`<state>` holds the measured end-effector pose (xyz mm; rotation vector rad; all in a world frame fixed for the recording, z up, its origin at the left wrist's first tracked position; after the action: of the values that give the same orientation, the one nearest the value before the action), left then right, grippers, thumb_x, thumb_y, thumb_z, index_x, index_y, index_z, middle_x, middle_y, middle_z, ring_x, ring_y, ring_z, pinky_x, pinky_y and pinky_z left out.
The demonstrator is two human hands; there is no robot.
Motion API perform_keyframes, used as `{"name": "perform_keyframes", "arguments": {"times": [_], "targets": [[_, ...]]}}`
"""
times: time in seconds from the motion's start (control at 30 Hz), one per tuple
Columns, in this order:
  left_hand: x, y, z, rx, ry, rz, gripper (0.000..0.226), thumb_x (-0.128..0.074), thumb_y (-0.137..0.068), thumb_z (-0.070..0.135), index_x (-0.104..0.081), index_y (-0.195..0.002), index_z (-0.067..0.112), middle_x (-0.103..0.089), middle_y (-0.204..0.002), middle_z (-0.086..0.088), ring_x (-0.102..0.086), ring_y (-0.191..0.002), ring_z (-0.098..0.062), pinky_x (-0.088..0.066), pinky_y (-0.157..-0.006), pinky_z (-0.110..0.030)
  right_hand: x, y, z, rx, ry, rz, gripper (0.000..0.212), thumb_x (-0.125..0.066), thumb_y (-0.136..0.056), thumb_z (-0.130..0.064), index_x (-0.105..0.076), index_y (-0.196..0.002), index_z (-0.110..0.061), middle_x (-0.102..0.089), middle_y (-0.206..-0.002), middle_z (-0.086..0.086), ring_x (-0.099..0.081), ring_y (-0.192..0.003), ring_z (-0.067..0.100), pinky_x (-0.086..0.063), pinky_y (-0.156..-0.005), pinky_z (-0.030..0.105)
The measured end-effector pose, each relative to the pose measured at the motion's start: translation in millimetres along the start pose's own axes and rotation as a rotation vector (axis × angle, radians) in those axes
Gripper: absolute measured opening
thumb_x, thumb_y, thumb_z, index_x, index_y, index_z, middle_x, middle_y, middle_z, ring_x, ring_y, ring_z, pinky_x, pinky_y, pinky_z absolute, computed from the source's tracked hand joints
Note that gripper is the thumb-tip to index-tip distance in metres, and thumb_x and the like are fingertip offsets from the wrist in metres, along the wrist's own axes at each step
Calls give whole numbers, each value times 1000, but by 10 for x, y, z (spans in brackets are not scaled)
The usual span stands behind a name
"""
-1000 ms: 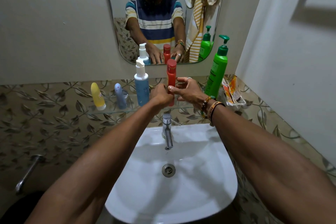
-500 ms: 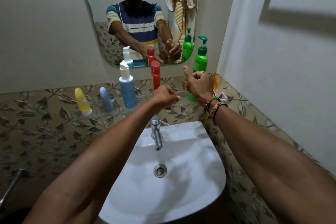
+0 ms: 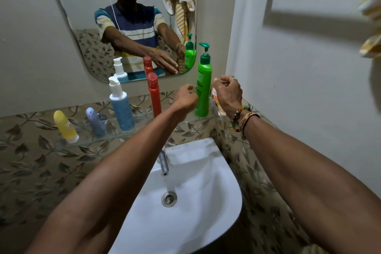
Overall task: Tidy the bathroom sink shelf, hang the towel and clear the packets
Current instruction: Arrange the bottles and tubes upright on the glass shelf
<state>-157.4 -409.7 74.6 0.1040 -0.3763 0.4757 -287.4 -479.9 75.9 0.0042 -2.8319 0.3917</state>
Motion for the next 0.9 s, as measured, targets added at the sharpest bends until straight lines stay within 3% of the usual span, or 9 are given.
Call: {"name": "perform_keyframes", "arguments": {"times": [0.17, 0.3, 0.37, 0.43, 0.53, 0.6, 0.7, 0.8, 0.9], "targets": [[-91, -82, 6, -9, 53, -37, 69, -45, -94, -9, -25, -156, 13, -35, -157, -15, -47, -111, -18, -47, -84, -31, -100, -84, 43, -7, 1, -134, 61, -62, -93, -40, -48, -143, -9, -60, -136, 9, -59, -114, 19, -48, -94, 29], [-133, -120, 1, 3, 80, -41, 72, -47, -94, -9, -21, -157, 14, -32, -158, -15, -43, -135, -28, -46, -103, -42, -198, -147, 40, -19, -26, -193, 63, -56, -95, -44, -46, -145, -8, -56, -141, 10, -56, -124, 25, -47, -105, 40], [-143, -152, -4, -5, 89, -33, 72, -48, -93, -10, -22, -157, 13, -33, -158, -14, -42, -137, -29, -44, -106, -43, -251, -175, 43, -24, -51, -204, 55, -49, -97, -49, -57, -135, -10, -64, -129, 9, -60, -116, 26, -50, -100, 44], [-155, -178, -12, -25, 111, -36, 69, -47, -93, -11, -25, -155, 10, -38, -155, -15, -49, -125, -24, -46, -104, -43, -288, -180, 39, -10, -72, -210, 51, -41, -99, -56, -69, -106, -13, -70, -101, 5, -64, -95, 26, -53, -87, 45], [-180, -224, -50, -30, 170, -51, 56, -43, -95, -10, -38, -148, 8, -51, -142, -15, -55, -101, -14, -49, -104, -48, -313, -166, 61, -16, -91, -237, 62, -33, -96, -66, -64, -77, -15, -66, -80, 5, -62, -80, 27, -55, -84, 52], [-200, -257, -87, -21, 194, -67, 49, -40, -94, -12, -51, -137, 9, -61, -127, -11, -62, -104, -20, -50, -102, -51, -320, -161, 87, -39, -100, -266, 79, -31, -86, -78, -68, -89, -7, -72, -92, 12, -67, -91, 33, -54, -89, 56], [-206, -295, -128, -4, 202, -70, 53, -37, -91, -16, -58, -132, 10, -66, -123, -9, -64, -111, -27, -53, -99, -51, -308, -194, 119, -56, -115, -285, 95, -33, -70, -89, -70, -99, -6, -73, -101, 15, -68, -99, 36, -53, -91, 58], [-200, -322, -153, -8, 202, -63, 57, -38, -90, -16, -55, -136, 12, -65, -125, -13, -65, -111, -29, -54, -98, -50, -293, -203, 161, -59, -126, -325, 79, -48, -66, -87, -73, -99, -19, -74, -104, 8, -68, -101, 31, -53, -93, 56], [-203, -337, -176, -12, 185, -53, 58, -44, -93, -12, -47, -145, 13, -62, -129, -17, -64, -111, -31, -55, -96, -50, -297, -199, 231, -45, -153, -360, 67, -69, -72, -59, -66, -125, -19, -71, -118, 3, -67, -107, 23, -54, -96, 49]]}}
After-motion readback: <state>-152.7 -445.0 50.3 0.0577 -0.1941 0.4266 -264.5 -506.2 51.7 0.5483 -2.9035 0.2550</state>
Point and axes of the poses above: each hand's wrist, its own y-axis away from the middle knuckle, its own x-axis out of the back of the hand, z = x × y, the point moved 3 cm from there along -y, towards the middle knuckle
